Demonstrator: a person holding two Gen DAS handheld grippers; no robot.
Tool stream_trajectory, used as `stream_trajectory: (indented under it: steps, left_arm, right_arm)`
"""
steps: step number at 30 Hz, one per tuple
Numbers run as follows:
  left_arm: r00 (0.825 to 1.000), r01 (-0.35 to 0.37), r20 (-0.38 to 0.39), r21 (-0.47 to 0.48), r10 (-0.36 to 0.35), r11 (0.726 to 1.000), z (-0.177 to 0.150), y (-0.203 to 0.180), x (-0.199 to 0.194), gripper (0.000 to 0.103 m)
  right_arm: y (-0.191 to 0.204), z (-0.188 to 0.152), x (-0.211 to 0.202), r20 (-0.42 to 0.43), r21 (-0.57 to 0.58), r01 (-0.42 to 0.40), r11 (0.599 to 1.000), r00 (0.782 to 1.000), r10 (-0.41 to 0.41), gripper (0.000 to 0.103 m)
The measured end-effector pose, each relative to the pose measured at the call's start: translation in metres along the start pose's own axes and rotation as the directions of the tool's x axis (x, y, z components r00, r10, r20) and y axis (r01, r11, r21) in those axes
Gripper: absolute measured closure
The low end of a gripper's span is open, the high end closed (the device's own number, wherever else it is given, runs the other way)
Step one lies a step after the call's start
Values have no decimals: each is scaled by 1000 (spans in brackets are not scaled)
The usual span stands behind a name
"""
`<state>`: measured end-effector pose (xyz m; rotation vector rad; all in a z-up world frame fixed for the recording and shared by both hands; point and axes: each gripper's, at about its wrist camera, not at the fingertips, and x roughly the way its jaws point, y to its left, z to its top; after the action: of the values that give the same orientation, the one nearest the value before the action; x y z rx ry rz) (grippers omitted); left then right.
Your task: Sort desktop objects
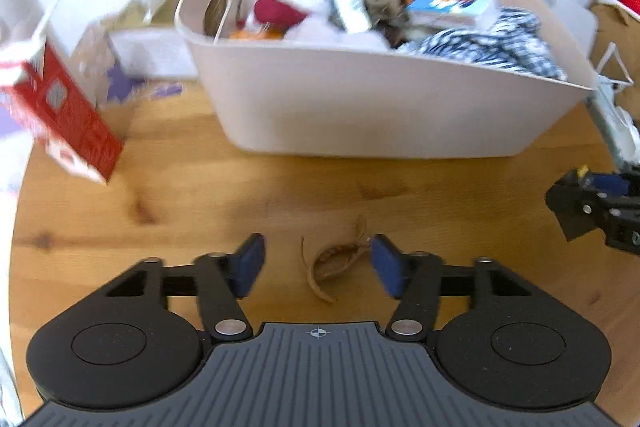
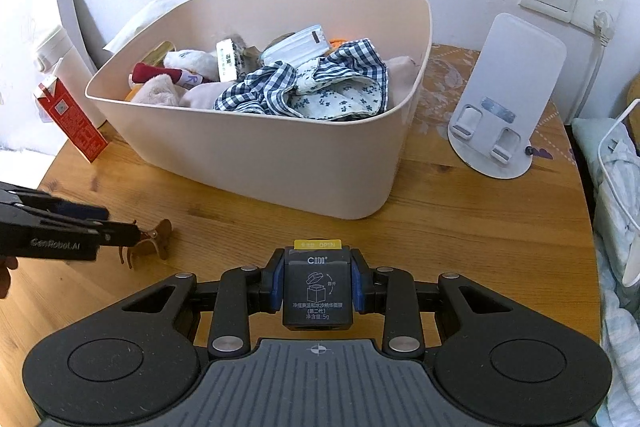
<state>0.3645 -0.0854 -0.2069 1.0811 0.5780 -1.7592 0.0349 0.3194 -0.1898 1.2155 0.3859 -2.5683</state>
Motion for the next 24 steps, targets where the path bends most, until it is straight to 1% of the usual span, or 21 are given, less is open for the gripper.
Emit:
stream_trajectory:
  steps: [1,2,5,8,9,12,14,15,16,18,20,24]
  left_arm:
    - [1000,10,2,20,-10,1000,0,-1,0,36]
    - [1000,21,-6,38,-21,999,0,-2,0,35]
    - [999,34,-40,83,-30,996,0,-4,6,35]
    - [995,67,-83,118,-57,991,-2,-6,15,35]
    - [992,82,-109,130,-68,988,-2,-7,20,35]
    - [988,80,-142,167,-56,983,-4,-13,30,36]
    - [990,74,-134,192,-48,979,-6,-16,32,54]
    - [993,66,-112,210,-43,975,-7,-17,30,74]
    - [992,81,-109,216,-58,973,-7,-17,29,88]
    - [989,112,-119,208,-88,972,-7,-15,28,100]
    - [988,123,-120,226,-98,966,-9,-16,26,100]
    - [990,116,-111,246,-91,962,-12,-17,21,101]
  right_arm:
    - [-1,0,0,0,0,-1,1000,1000,1,73]
    - [-1,0,0,-2,0,-1,1000,1000,1,73]
    - [-4,-1,0,-6,8,1,1000,1000,-1,73]
    - [-6,-1,0,-9,11,3,1000,1000,-2,73]
    - [-7,-2,0,-11,9,4,1000,1000,-4,73]
    - [-7,-2,0,-14,7,6,1000,1000,-5,73]
    - [-8,-2,0,-13,8,4,1000,1000,-4,73]
    - [-7,-2,-1,-13,7,3,1000,1000,-3,73]
    - [-7,-2,-1,-12,5,2,1000,1000,-2,73]
    - [-7,-2,-2,-11,2,1,1000,1000,-1,73]
    - [-9,-2,-2,-9,4,0,1000,1000,0,73]
    - [-10,-2,-3,-9,4,-1,1000,1000,1,73]
